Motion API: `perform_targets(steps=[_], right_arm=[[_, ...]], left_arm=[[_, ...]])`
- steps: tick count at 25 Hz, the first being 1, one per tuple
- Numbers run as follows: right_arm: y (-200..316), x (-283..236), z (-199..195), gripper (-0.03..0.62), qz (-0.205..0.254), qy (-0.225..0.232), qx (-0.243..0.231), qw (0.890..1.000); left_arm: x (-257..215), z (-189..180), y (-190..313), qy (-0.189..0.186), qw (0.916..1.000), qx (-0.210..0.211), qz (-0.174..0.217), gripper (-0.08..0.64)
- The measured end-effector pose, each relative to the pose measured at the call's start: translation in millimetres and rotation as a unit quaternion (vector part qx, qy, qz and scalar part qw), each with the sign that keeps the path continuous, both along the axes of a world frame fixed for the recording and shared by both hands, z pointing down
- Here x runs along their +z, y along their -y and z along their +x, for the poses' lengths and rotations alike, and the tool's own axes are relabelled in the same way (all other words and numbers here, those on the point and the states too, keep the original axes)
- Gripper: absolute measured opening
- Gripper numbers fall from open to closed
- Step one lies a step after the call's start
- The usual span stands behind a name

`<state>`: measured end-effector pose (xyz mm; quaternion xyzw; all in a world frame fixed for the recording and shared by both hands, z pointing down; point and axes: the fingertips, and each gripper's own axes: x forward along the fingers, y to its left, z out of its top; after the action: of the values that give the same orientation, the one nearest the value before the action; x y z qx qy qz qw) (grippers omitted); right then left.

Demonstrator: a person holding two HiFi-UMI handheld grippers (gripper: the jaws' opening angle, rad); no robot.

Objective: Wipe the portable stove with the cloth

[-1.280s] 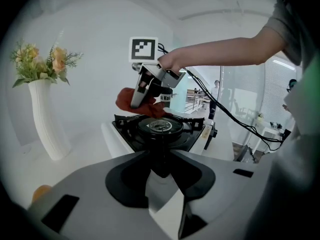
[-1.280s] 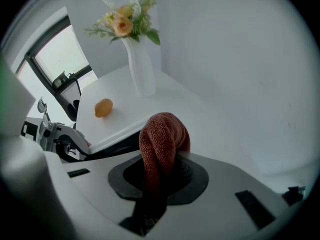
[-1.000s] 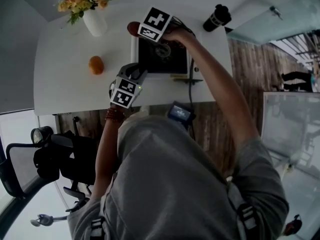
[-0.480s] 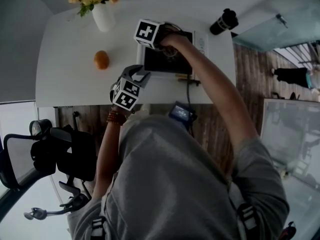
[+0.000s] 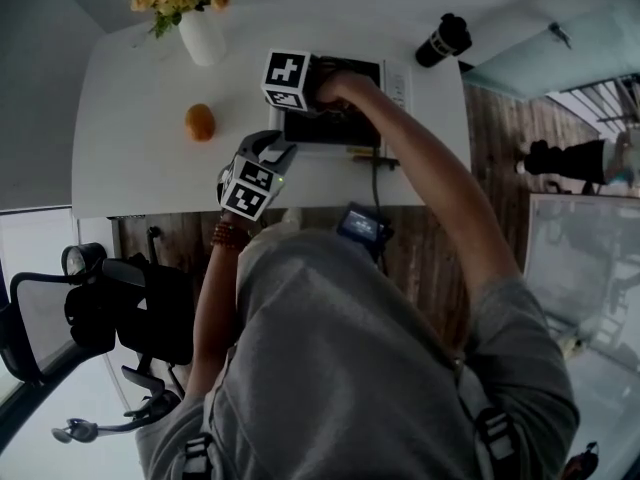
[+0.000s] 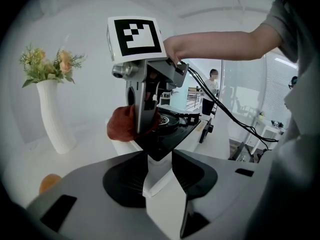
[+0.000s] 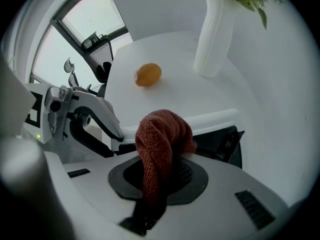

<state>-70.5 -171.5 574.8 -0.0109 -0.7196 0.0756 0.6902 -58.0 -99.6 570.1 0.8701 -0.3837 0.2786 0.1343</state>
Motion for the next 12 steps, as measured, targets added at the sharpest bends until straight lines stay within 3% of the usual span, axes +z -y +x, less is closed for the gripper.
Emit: perform_targets(steps=[12], right_arm=[[-24.8, 0.4, 6.3, 0.067, -0.046, -0.034, -0.037, 0.998]], left_arm=[[-0.7, -0.2, 1.1, -0.005, 1.0, 0.001, 0.003, 0.176]])
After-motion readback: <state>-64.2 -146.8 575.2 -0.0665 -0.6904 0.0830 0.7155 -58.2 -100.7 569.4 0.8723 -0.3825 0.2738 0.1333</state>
